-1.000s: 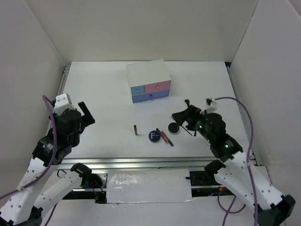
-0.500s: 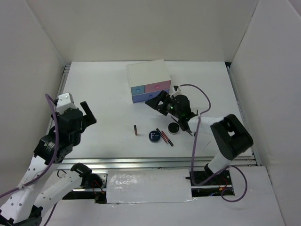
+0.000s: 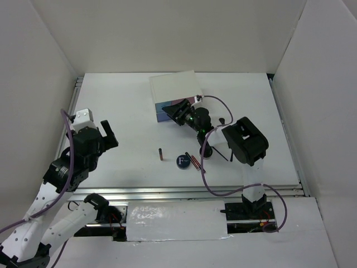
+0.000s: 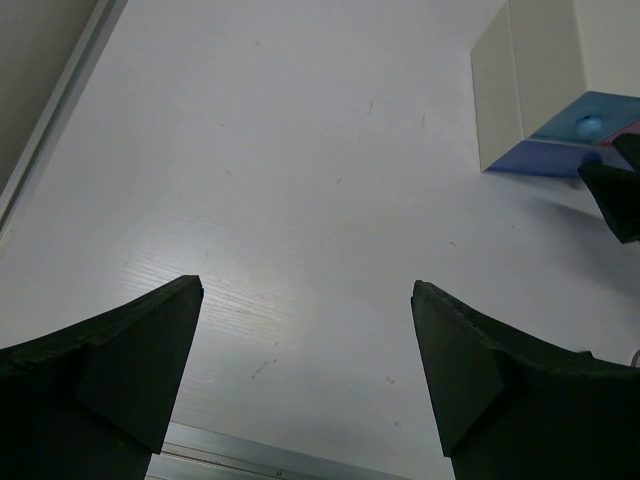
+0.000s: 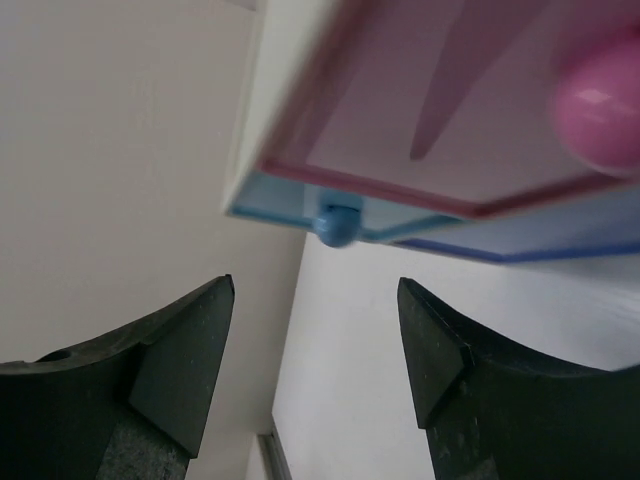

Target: Organize the makeup

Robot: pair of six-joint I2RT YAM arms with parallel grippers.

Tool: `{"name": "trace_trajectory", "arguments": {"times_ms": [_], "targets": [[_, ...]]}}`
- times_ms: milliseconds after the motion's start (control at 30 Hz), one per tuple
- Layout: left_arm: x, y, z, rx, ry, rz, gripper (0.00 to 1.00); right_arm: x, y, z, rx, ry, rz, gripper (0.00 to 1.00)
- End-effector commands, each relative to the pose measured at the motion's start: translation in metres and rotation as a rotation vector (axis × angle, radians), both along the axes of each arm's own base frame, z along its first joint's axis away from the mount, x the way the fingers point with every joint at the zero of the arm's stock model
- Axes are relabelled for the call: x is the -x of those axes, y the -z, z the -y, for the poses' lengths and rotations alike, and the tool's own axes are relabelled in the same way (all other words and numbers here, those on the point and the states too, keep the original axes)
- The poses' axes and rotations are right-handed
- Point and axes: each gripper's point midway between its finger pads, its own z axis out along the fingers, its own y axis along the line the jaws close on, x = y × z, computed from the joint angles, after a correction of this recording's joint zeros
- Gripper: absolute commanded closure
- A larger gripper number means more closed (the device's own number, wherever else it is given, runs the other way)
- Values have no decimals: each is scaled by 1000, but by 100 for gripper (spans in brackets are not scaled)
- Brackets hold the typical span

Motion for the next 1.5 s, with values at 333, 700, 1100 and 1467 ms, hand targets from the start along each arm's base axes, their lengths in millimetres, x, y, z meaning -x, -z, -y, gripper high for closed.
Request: {"name": "trace_trajectory", "arguments": {"times_ms": [333, 700, 1100, 1467], "targets": [[-12, -3, 21, 4, 110, 13, 1, -25, -30, -19, -63, 39, 91, 34], [-13, 0, 23, -1, 116, 0, 1, -32, -30, -21, -53, 69, 83, 41], [-13, 0, 24, 0, 121, 1, 1, -40, -26, -22, -38, 92, 64, 54], [-14, 0, 24, -1, 123, -2, 1, -25, -29, -13, -51, 96, 87, 81]]}}
